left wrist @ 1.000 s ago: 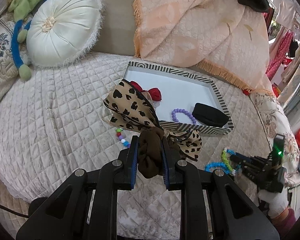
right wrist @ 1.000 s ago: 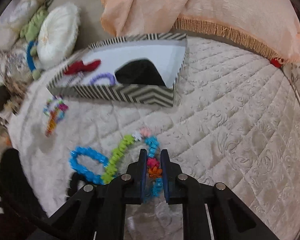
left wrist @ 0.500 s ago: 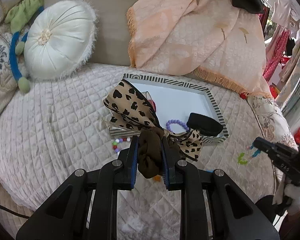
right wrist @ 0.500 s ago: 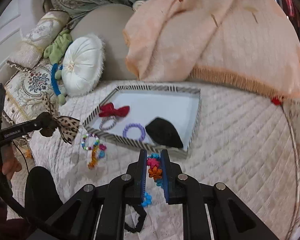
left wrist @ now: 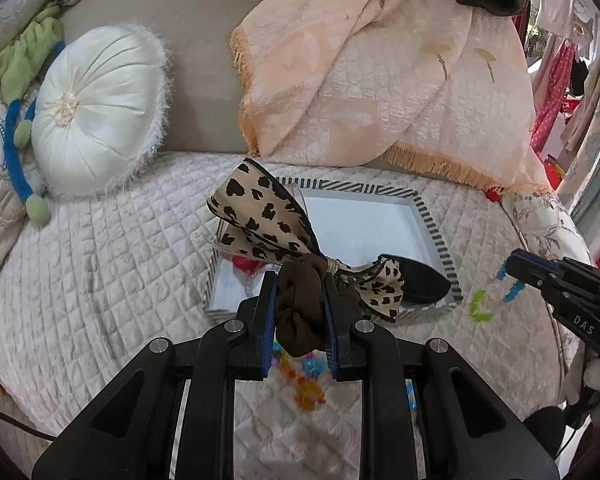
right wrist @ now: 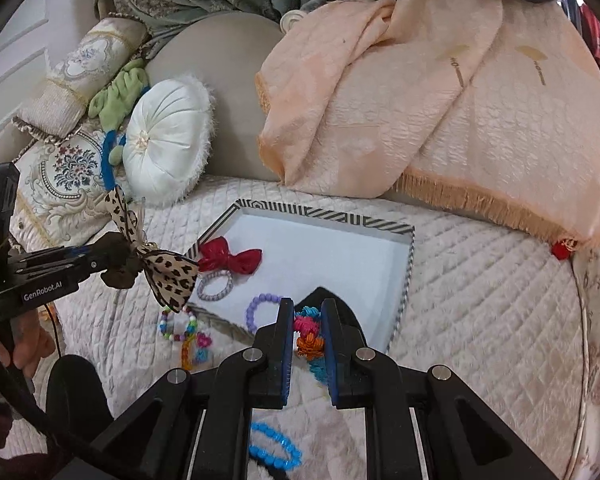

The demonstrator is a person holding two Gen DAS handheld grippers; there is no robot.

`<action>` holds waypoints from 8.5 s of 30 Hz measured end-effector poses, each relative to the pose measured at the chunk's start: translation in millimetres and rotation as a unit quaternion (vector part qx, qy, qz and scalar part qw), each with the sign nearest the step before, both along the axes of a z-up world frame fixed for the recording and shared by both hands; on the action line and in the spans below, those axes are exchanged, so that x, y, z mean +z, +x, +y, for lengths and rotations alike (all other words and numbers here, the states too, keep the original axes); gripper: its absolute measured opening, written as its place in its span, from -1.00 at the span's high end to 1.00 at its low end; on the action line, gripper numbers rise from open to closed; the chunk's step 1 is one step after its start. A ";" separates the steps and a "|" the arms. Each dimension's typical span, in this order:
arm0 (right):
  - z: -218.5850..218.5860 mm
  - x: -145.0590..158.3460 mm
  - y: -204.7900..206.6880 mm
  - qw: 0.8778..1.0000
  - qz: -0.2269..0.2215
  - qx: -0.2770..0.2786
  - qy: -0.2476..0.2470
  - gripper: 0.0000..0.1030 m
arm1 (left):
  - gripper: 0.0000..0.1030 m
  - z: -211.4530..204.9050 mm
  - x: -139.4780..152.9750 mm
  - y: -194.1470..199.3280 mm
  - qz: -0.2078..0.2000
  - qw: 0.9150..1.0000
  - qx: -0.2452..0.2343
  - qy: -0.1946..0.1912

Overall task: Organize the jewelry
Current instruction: 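Lift and carry the leopard-print bow and green bracelet over the striped tray, then open the left tool dropping the leopard bow while the right tool releases the green bracelet, then withdraw both tools from the tray toward the remaining bracelets, then grasp the orange bead bracelet with the left tool while the right tool grasps the blue bead bracelet, then lift and carry the orange and blue bracelets over the striped tray, then open the left tool releasing the orange bracelet while the right tool releases the blue bracelet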

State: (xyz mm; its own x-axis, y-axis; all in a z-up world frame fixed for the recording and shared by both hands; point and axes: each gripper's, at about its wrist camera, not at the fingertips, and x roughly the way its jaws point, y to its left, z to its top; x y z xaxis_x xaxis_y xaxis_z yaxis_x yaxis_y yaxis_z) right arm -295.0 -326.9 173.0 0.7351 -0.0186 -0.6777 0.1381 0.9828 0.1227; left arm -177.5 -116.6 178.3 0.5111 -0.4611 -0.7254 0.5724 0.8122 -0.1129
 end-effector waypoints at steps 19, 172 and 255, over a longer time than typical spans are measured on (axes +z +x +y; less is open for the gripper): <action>-43.2 -22.7 111.9 1.000 0.023 -0.014 -0.001 0.75 | 0.63 -86.1 -44.3 90.8 0.044 0.999 0.007 0.020; 29.9 -131.7 -42.1 0.987 0.156 0.015 0.025 0.23 | -0.10 12.4 -133.1 14.3 0.214 0.972 0.091 0.036; -51.5 -63.0 192.6 0.997 0.071 -0.032 -0.005 0.84 | 0.84 -65.6 -112.0 104.3 0.140 0.988 0.036 0.058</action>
State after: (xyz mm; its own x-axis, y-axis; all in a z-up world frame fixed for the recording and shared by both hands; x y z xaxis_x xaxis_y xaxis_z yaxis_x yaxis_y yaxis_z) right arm -102.4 -378.4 110.0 0.6293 -0.0699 -0.7740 0.2157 0.9725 0.0876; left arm -73.3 -182.2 66.4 0.3112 -0.3369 -0.8886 0.4725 0.8661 -0.1629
